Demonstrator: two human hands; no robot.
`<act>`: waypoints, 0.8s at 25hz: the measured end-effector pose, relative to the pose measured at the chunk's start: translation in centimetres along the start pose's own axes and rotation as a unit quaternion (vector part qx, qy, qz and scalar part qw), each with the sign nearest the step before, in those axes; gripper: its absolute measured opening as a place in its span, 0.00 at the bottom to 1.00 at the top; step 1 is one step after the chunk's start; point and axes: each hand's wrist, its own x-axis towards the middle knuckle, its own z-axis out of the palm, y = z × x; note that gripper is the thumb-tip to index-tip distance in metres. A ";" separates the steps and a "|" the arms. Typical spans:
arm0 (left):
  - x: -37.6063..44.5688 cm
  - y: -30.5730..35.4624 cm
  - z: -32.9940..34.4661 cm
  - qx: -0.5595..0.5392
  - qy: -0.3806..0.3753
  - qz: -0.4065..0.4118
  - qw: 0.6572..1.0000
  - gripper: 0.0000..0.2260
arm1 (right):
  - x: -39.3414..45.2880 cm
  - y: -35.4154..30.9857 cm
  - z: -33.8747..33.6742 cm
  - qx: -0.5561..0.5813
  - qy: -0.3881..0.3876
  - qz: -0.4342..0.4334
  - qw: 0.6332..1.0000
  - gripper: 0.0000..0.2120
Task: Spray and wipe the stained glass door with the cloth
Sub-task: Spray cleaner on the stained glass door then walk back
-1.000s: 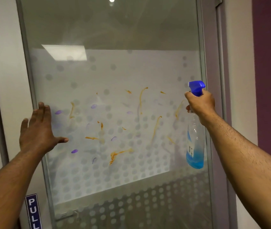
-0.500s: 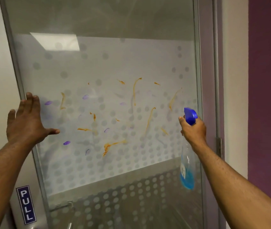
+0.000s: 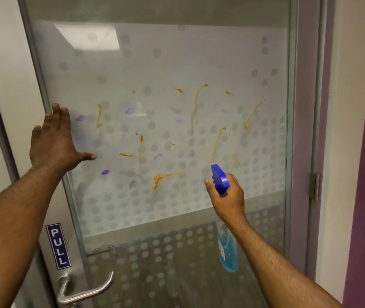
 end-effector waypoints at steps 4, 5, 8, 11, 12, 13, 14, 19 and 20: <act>-0.1 0.1 -0.1 -0.002 -0.012 -0.003 1.000 0.63 | -1.4 -3.0 2.9 0.026 -0.049 -0.034 0.998 0.10; -0.1 0.1 -0.1 -0.003 -0.014 -0.004 1.000 0.63 | -1.9 -3.6 3.7 0.025 -0.064 -0.041 0.997 0.10; -0.1 0.1 -0.3 -0.008 -0.020 -0.006 1.000 0.63 | -3.3 -5.6 6.2 0.023 -0.123 -0.030 0.992 0.13; -0.2 0.0 -0.3 -0.006 -0.025 -0.006 1.000 0.62 | -4.5 -7.4 8.4 0.015 -0.156 -0.025 0.987 0.15; -0.1 0.0 -0.3 -0.006 -0.026 -0.007 1.000 0.62 | -4.9 -8.0 8.9 0.019 -0.161 -0.029 0.986 0.15; -0.1 -0.1 -0.3 -0.007 -0.028 -0.008 1.000 0.62 | -5.2 -8.5 9.2 0.032 -0.168 -0.034 0.985 0.14; -0.1 -0.1 -0.2 -0.006 -0.029 -0.009 1.000 0.62 | -5.5 -8.8 9.3 0.052 -0.177 -0.037 0.982 0.14; 0.0 -0.2 -0.9 -0.002 -0.040 0.001 0.999 0.62 | -7.7 -8.6 7.1 0.178 -0.157 0.008 0.971 0.10; 0.1 -0.1 -1.3 -0.002 -0.045 0.004 0.999 0.61 | -8.3 -8.1 6.4 0.181 -0.147 0.007 0.972 0.10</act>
